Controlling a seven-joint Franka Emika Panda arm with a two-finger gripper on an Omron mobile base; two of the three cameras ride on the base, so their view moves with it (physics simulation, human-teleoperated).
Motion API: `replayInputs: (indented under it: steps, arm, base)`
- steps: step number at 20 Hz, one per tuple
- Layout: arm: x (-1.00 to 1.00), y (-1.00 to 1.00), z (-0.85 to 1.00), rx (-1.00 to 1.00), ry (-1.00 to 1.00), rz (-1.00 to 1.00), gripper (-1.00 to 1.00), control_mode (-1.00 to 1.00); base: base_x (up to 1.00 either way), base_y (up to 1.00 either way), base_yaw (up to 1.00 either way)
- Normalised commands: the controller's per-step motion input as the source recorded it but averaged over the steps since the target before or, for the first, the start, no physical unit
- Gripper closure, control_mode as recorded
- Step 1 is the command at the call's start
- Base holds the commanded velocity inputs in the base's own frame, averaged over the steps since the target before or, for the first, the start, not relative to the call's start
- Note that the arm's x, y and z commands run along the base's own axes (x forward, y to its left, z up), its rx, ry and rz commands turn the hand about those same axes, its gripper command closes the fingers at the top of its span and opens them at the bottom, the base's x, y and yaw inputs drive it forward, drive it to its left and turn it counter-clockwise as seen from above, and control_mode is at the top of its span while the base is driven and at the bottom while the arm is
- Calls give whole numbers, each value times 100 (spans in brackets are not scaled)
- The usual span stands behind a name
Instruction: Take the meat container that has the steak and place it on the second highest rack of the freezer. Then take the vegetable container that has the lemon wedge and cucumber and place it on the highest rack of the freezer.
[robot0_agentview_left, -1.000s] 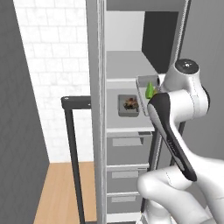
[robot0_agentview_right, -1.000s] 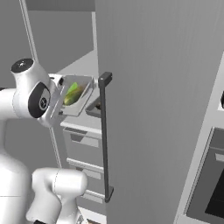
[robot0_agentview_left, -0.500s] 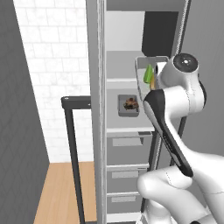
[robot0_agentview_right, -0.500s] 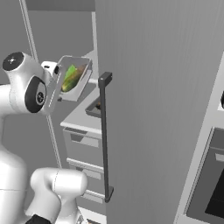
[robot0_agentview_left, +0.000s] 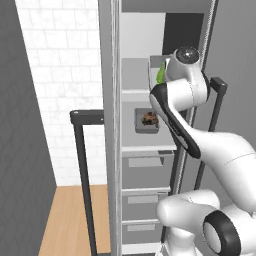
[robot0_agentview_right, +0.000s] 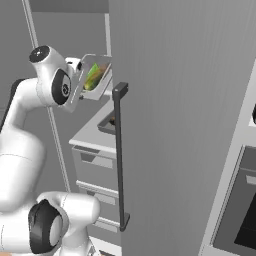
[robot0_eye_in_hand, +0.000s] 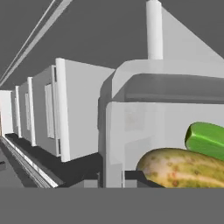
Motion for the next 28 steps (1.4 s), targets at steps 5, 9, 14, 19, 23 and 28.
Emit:
replayInputs:
  steps: [5,9,14,19,23,28]
  arm:
    - [100,-13,10,1,4,0,100,-100]
    - [100,-24,0,0,1,0,100,-100]
    - [93,-13,0,0,0,0,100,-100]
    - [69,-1,-22,0,0,0,100,-100]
    - [51,0,-37,0,0,0,100,-100]
    - [18,0,-8,0,-2,0,100,-100]
  base:
    - [0,0,0]
    - [0,0,0]
    - [0,0,0]
    - [0,0,0]
    - [0,0,0]
    - [0,0,0]
